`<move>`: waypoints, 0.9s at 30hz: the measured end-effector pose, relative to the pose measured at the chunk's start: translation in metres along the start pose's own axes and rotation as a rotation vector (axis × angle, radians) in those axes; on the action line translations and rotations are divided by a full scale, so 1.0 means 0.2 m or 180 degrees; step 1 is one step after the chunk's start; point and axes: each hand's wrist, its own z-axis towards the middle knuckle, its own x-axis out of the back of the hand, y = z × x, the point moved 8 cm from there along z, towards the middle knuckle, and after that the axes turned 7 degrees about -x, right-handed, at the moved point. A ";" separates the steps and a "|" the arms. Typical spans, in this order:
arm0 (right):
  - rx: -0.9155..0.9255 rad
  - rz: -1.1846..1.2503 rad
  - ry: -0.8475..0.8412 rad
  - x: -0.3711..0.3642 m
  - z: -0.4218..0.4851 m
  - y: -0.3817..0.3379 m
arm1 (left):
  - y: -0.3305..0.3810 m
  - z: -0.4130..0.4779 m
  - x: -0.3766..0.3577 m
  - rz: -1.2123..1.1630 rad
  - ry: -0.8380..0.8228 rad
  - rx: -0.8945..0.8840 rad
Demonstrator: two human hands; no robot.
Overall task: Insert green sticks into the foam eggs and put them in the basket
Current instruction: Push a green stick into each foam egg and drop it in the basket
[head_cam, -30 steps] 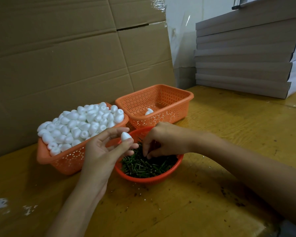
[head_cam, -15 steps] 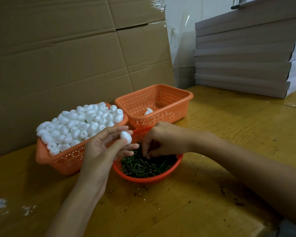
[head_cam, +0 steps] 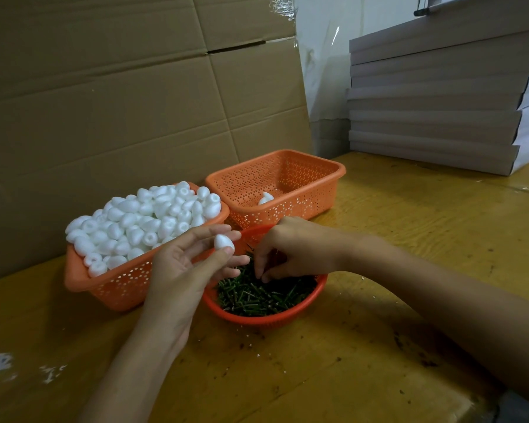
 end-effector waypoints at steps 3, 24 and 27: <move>0.0007 0.0016 0.0022 0.00 0.00 0.00 | 0.00 0.00 0.00 -0.0007 -0.0017 0.0006; 0.0034 0.0001 0.0050 -0.01 0.01 0.01 | 0.02 0.00 -0.01 0.0057 -0.0021 -0.0103; 0.0049 0.0040 0.0027 -0.01 0.01 0.01 | 0.02 0.00 -0.01 0.0058 -0.0079 -0.0080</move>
